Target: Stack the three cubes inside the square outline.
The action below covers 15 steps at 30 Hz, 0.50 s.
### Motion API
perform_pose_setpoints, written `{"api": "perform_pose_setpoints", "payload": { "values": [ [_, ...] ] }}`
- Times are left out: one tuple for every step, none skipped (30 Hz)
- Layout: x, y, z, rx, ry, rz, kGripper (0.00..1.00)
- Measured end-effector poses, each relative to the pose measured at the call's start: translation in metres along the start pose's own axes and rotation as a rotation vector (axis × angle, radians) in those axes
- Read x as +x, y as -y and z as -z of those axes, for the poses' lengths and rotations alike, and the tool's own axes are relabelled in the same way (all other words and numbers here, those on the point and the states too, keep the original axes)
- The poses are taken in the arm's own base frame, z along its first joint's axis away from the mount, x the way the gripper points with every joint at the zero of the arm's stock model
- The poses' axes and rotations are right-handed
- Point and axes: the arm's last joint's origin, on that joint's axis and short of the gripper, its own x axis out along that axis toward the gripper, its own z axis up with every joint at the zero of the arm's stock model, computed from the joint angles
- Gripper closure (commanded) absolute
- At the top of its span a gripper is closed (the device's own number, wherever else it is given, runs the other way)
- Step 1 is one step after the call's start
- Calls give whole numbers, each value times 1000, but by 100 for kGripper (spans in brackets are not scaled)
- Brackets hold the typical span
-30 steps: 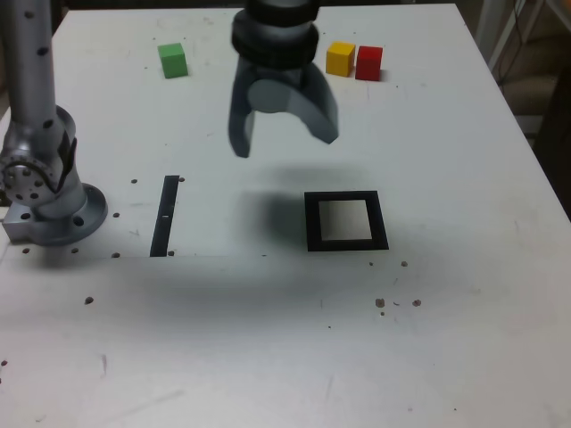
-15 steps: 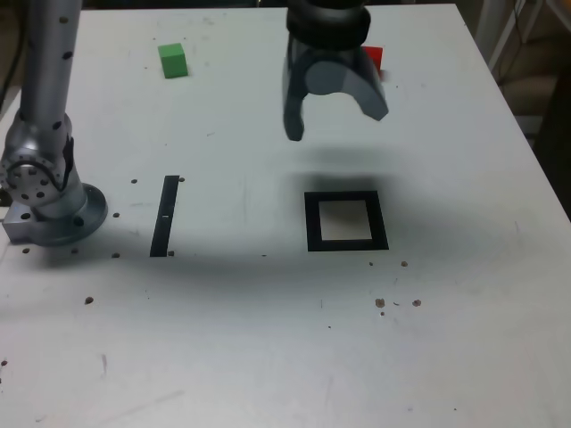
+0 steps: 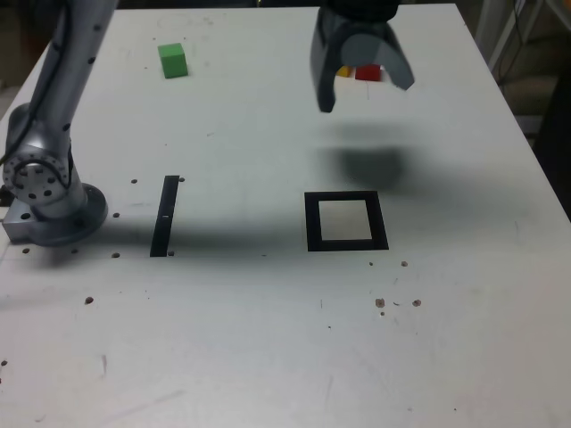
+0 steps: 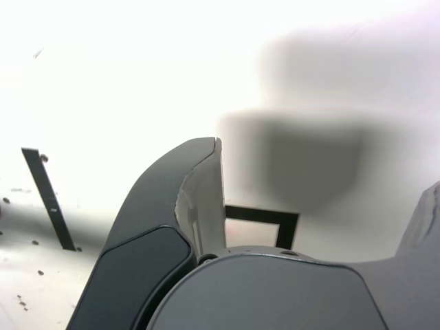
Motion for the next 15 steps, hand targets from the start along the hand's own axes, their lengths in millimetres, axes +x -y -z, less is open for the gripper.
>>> {"api": "perform_pose_setpoints", "payload": {
  "values": [
    [0, -3, -4, -1, 0, 0, 2],
    [-1, -7, -7, -3, 2, -1, 2],
    [0, -11, -12, -6, 4, -1, 2],
    [1, -15, -16, -9, 5, 0, 2],
    [2, -19, -19, -13, 3, 1, 2],
    [3, -23, -23, -18, 5, 1, 2],
    [4, -28, -26, -24, 10, 1, 2],
    [4, -32, -29, -30, 15, 0, 2],
    [4, -35, -31, -36, 19, 0, 2],
    [4, -40, -33, -43, 24, 0, 2],
    [4, -45, -34, -53, 27, 0, 2],
    [4, -50, -35, -63, 33, 1, 2],
    [4, -57, -36, -75, 37, 2, 2],
    [5, -63, -37, -86, 41, 3, 2],
    [6, -69, -37, -97, 45, 3, 2]
  ]
}}
